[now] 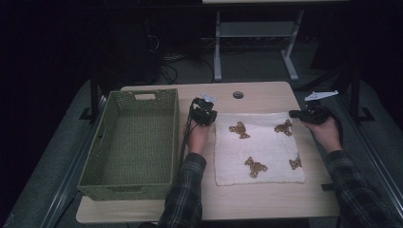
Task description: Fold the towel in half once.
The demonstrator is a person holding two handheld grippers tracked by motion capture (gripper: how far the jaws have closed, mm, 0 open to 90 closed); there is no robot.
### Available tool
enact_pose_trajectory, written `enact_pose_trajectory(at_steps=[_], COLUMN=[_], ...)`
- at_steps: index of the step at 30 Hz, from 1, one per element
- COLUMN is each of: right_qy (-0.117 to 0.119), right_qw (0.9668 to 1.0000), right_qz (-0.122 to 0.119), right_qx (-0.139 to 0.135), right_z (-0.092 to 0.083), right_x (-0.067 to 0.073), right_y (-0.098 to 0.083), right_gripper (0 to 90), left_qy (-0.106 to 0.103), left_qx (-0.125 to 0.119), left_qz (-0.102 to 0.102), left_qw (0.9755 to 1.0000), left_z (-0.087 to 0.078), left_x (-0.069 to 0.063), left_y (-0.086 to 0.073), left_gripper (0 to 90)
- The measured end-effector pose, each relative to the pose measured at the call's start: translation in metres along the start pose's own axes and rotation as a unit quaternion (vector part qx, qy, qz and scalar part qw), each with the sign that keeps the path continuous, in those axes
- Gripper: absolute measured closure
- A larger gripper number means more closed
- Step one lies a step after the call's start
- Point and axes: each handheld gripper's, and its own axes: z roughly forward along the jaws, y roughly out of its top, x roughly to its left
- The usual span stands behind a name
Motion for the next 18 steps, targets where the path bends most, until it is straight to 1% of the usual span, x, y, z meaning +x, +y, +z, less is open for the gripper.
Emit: enact_pose_trajectory(at_steps=[1,2,4,8,13,18], right_qy=[0.002,0.005,0.007,0.012,0.017,0.018], right_qw=[1.0000,1.0000,0.9999,0.9998,0.9996,0.9995], right_qz=[0.000,0.006,0.005,0.008,0.006,0.003], right_qx=[-0.004,-0.006,-0.013,-0.015,-0.021,-0.027], right_z=[-0.002,-0.004,-0.007,-0.013,-0.020,-0.027], right_x=[0.002,0.003,0.005,0.009,0.014,0.023], right_y=[-0.002,-0.004,-0.008,-0.013,-0.024,-0.034], right_gripper=[87.0,87.1,87.0,87.0,87.1,87.0], left_qy=[-0.002,-0.003,-0.008,-0.014,-0.024,-0.034], left_qx=[0.000,0.000,-0.001,-0.003,0.001,-0.007], left_qz=[-0.001,0.002,0.002,0.001,0.007,0.005], left_qw=[1.0000,1.0000,1.0000,0.9999,0.9997,0.9994], left_z=[-0.001,-0.002,-0.004,-0.009,-0.015,-0.024], left_x=[-0.001,-0.002,-0.003,-0.006,-0.012,-0.016], left_y=[-0.002,-0.003,-0.006,-0.010,-0.017,-0.022], left_gripper=[87.0,86.9,86.9,87.0,87.0,87.1])
